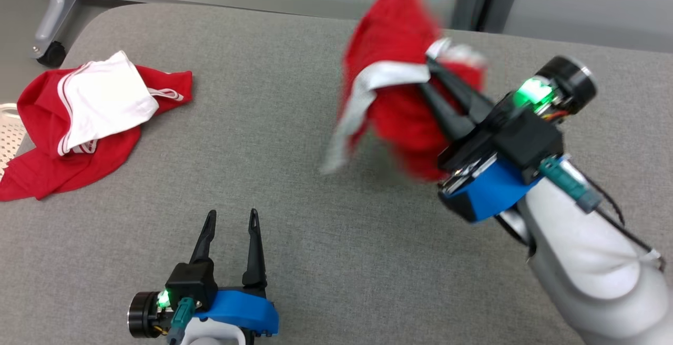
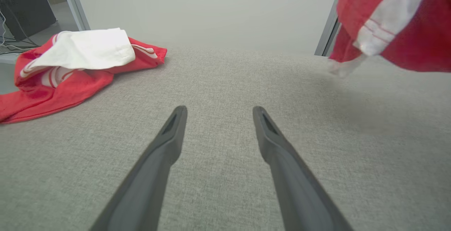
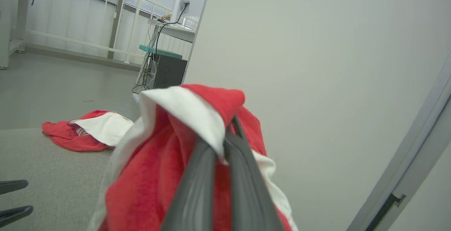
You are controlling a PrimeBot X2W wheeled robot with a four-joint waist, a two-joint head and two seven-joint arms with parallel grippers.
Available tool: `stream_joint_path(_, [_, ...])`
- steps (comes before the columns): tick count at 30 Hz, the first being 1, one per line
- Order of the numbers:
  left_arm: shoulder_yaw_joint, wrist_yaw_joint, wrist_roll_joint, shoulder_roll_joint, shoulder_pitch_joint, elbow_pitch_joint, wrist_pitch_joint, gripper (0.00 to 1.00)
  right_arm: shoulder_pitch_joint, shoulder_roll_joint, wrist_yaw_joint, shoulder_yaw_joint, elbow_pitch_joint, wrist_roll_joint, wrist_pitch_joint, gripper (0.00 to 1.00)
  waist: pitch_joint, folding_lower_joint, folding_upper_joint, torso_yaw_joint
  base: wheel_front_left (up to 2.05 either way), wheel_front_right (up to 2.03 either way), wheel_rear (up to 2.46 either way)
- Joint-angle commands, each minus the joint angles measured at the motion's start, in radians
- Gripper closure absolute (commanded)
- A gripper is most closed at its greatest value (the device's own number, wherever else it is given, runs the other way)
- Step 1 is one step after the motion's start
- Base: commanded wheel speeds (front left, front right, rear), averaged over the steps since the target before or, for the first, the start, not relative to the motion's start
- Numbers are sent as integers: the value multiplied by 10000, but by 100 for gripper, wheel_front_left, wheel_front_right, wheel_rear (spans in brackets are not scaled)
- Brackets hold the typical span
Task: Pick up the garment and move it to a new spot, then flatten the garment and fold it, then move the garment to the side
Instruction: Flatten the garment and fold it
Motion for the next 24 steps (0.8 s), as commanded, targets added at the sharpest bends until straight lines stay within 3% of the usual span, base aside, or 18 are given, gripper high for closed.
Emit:
stream_joint_path(1, [35, -32, 23, -12, 32, 25, -31, 0, 242, -62, 1, 217, -28, -31, -39, 100, -43, 1, -1, -3, 0, 0, 0])
stream_joint_path(4, [172, -80, 77, -12, 133, 100, -31, 0, 913, -186, 1, 556, 625, -173, -35, 100, -116, 1, -1, -93, 0, 0, 0])
stream_joint_path(5, [204, -86, 83, -10, 154, 121, -31, 0, 1132, -225, 1, 662, 1053, -188, -35, 89, -141, 1, -1, -145, 0, 0, 0])
stream_joint_path(6, [187, -117, 95, -12, 150, 139, -31, 0, 1295, -218, 0, 650, 1443, -168, -40, 35, -156, 1, -1, -195, 0, 0, 0])
stream_joint_path(7, [164, -153, 115, -14, 134, 151, -31, 0, 1468, -276, 1, 668, 1960, -261, -40, 0, -179, 1, -1, -259, 0, 0, 0])
stream_joint_path(12, [-28, -264, 164, -7, -24, 267, -31, 0, 2198, -13, 1, 152, 3115, -40, -39, 0, -223, 1, -1, -719, 0, 0, 0])
stream_joint_path(24, [-50, -387, -24, -6, -239, 815, -31, 0, 3028, 441, 1, -1045, 3139, -124, -39, 0, -290, 1, -1, -1603, 0, 0, 0])
